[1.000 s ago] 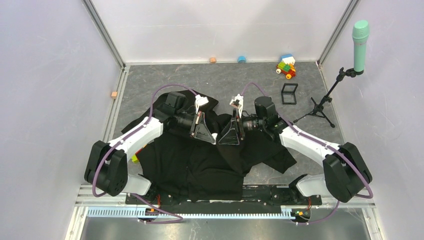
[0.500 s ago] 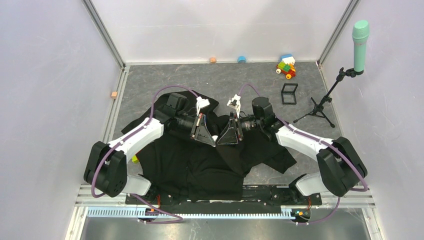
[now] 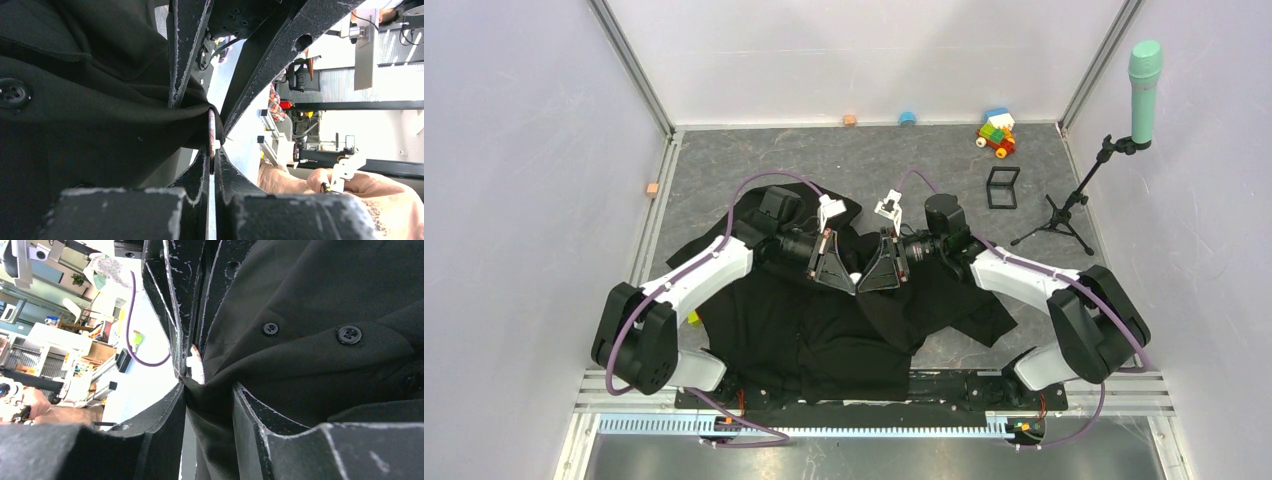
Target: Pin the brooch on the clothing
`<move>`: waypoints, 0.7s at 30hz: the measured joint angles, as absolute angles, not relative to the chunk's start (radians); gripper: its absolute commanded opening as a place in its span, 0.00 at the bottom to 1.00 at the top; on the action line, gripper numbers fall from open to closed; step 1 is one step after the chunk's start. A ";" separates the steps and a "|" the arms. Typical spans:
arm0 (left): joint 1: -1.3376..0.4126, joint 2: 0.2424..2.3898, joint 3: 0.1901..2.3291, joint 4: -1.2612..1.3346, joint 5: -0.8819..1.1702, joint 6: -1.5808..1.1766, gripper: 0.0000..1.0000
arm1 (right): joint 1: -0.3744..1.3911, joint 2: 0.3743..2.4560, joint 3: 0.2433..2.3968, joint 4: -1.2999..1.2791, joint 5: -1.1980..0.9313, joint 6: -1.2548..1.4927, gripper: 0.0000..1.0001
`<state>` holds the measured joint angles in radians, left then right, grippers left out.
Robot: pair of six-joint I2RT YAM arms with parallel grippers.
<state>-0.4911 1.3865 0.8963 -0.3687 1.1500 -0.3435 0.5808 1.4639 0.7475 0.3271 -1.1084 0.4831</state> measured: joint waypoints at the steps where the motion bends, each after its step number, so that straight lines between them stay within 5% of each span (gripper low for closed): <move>1: -0.492 1.386 0.896 -0.369 1.150 -0.344 0.02 | 0.581 1.467 0.748 0.329 -1.113 0.486 0.40; 21: -0.530 1.379 0.941 -0.471 1.074 -0.286 0.02 | 0.585 1.525 0.805 0.271 -1.195 0.506 0.27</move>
